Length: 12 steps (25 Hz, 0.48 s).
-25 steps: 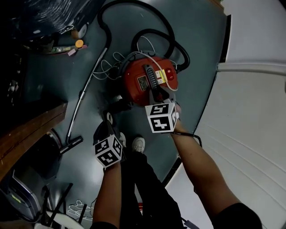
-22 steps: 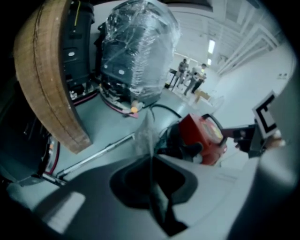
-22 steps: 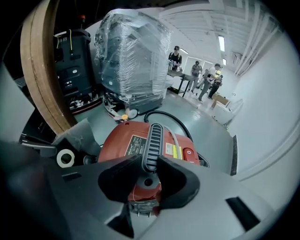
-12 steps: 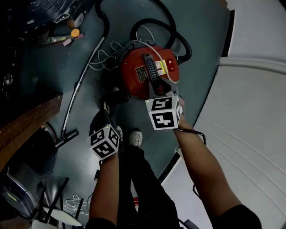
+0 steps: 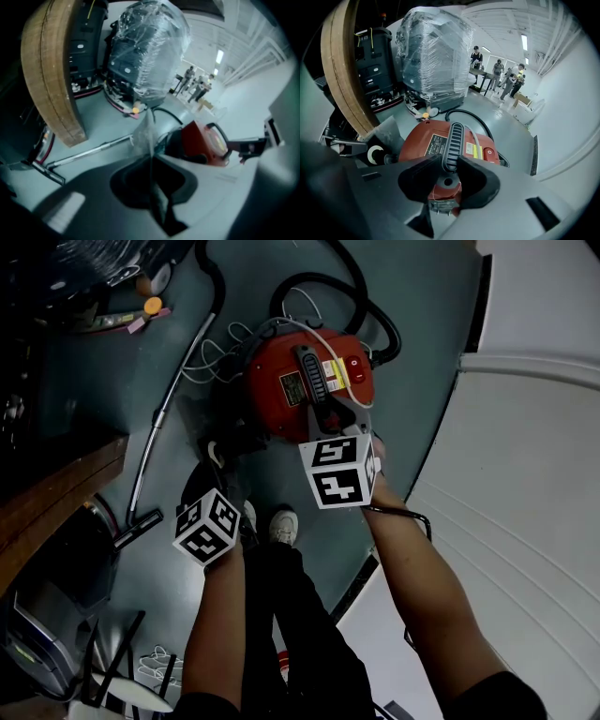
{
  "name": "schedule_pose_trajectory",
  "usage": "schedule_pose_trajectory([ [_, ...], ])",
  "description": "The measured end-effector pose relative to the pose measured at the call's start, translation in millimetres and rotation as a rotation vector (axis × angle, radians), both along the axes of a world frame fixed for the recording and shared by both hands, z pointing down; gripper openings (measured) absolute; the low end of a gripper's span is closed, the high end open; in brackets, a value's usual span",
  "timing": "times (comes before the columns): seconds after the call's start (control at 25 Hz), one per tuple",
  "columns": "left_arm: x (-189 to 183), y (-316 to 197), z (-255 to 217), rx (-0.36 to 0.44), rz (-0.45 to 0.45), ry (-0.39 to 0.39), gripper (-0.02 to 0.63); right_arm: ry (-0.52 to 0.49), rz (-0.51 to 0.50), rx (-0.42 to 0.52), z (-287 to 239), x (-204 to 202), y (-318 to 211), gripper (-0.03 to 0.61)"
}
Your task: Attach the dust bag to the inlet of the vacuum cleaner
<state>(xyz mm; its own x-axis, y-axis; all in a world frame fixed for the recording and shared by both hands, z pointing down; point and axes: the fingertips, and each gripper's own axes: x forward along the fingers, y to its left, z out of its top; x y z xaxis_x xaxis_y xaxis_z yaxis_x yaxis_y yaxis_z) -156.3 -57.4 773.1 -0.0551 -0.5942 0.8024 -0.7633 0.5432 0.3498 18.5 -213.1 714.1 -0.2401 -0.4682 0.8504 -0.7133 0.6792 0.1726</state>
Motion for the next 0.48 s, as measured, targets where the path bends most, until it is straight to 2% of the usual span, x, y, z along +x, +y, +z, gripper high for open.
schedule_pose_trajectory([
  [0.48, 2.0, -12.0, 3.6, 0.007, -0.052, 0.11, 0.02, 0.008, 0.011, -0.023, -0.4, -0.6, 0.2, 0.109],
])
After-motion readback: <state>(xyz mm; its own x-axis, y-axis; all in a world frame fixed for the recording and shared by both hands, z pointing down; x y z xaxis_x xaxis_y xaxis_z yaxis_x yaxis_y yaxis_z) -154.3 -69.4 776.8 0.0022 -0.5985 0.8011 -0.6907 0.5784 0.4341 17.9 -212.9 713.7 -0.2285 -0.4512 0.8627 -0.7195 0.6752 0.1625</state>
